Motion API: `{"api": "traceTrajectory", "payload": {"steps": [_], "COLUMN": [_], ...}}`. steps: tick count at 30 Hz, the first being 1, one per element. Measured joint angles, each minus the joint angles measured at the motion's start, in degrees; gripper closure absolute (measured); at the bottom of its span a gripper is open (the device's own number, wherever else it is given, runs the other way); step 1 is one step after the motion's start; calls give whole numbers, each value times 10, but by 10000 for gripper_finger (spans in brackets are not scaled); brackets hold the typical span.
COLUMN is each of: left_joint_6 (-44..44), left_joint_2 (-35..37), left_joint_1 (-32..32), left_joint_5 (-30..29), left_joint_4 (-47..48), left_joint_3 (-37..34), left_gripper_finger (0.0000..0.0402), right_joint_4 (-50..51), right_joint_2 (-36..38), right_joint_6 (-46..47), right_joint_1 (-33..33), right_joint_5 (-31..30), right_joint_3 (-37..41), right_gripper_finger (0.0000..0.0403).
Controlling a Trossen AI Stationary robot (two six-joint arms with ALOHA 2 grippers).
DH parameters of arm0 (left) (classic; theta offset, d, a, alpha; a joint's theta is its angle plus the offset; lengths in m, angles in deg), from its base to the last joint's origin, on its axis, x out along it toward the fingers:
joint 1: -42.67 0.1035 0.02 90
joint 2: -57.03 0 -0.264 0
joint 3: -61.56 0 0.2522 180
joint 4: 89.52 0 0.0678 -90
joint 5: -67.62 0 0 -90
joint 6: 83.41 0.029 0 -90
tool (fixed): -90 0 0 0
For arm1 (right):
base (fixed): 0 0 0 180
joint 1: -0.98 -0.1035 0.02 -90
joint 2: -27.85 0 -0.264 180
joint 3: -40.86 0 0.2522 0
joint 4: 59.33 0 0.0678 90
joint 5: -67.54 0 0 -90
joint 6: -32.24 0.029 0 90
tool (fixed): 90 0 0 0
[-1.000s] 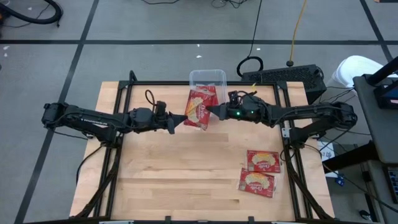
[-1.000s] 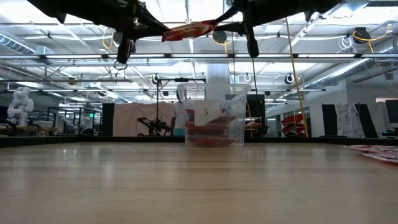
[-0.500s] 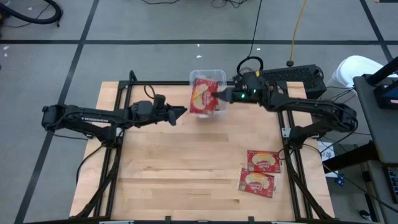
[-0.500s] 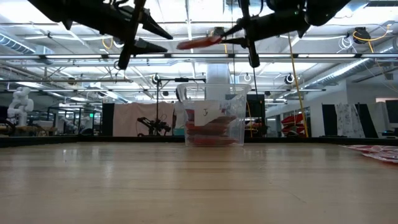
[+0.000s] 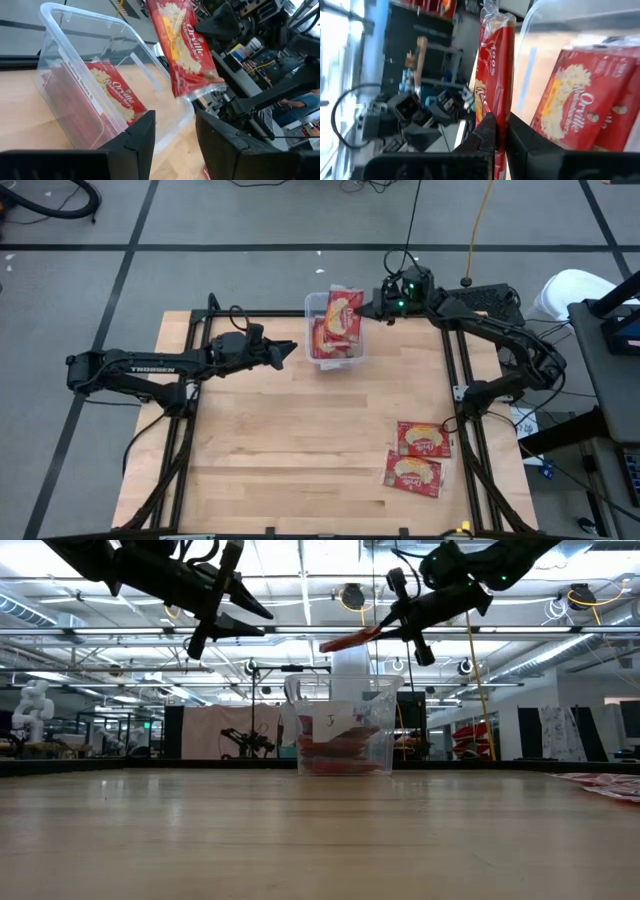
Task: Sort popcorn bags into baskets
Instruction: Put the red popcorn bag into the transparent container
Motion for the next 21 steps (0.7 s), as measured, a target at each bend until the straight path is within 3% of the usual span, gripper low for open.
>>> {"api": "traceTrajectory", "payload": {"steps": [7, 21], "left_joint_6": [2, -34], "left_joint_2": [0, 0], "left_joint_1": [0, 1], "left_joint_5": [0, -1], "left_joint_4": [16, 31], "left_joint_3": [0, 0], "left_gripper_finger": [270, 270], "right_joint_4": [77, -10], "right_joint_2": [-67, -162], "right_joint_6": [-83, -74], "right_joint_1": [0, 4], "right_joint_5": [31, 25], "right_joint_3": [-73, -78], "right_gripper_finger": [395, 384]}}
